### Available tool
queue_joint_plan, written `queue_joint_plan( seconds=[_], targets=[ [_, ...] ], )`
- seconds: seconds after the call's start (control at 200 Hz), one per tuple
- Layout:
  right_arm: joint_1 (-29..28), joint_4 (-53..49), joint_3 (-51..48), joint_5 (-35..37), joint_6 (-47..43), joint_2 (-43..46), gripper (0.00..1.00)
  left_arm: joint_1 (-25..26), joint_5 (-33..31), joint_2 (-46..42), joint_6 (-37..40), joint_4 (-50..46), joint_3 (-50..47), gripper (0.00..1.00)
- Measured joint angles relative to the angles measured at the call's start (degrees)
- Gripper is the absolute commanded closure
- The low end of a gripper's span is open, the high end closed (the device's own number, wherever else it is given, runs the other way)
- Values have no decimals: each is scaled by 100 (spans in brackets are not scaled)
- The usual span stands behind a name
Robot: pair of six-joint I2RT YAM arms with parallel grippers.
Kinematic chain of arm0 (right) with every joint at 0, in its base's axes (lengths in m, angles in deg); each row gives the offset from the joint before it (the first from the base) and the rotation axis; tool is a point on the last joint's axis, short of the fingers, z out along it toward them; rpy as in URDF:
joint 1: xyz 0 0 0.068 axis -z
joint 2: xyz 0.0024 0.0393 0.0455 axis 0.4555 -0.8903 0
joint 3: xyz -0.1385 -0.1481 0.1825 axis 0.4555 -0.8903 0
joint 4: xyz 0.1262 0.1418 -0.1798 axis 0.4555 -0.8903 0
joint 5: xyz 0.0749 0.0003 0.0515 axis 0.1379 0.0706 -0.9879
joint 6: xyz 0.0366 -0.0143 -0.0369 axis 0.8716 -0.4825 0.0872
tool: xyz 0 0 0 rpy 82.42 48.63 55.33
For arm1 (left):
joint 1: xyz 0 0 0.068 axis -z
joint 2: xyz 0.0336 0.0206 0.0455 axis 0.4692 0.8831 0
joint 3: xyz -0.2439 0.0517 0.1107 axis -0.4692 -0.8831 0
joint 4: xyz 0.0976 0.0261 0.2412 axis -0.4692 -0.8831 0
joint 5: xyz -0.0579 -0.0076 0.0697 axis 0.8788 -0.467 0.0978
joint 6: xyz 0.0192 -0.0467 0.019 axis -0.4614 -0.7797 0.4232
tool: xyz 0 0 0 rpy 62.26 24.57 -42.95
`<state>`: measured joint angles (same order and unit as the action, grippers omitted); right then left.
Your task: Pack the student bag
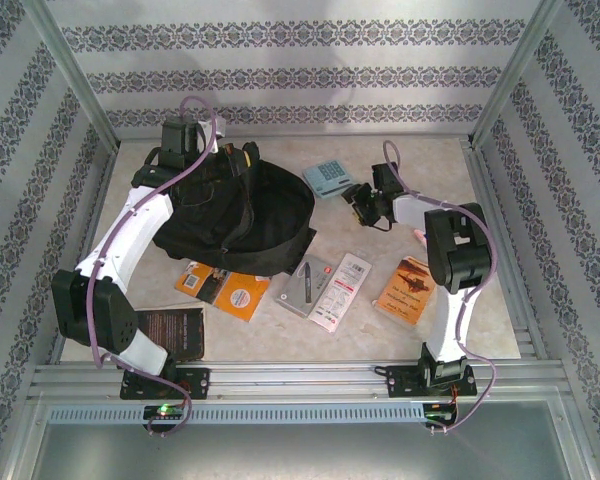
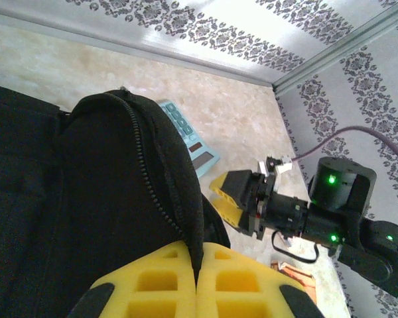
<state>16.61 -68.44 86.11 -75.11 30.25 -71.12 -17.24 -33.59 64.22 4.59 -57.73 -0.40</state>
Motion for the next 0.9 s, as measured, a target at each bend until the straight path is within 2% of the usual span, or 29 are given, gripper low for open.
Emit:
queue_joint_plan(
  seconds=[0.26, 0.535, 0.899],
  targets=[
    [0, 498, 55, -70, 107, -24, 57, -4, 28, 0, -4, 0, 0, 100],
    [-160, 662, 155, -111, 433, -59, 45, -81, 24, 0, -9, 0, 0, 100],
    [-354, 782, 647, -94, 866, -623, 50, -118, 33, 0, -37, -2, 2, 100]
  ],
)
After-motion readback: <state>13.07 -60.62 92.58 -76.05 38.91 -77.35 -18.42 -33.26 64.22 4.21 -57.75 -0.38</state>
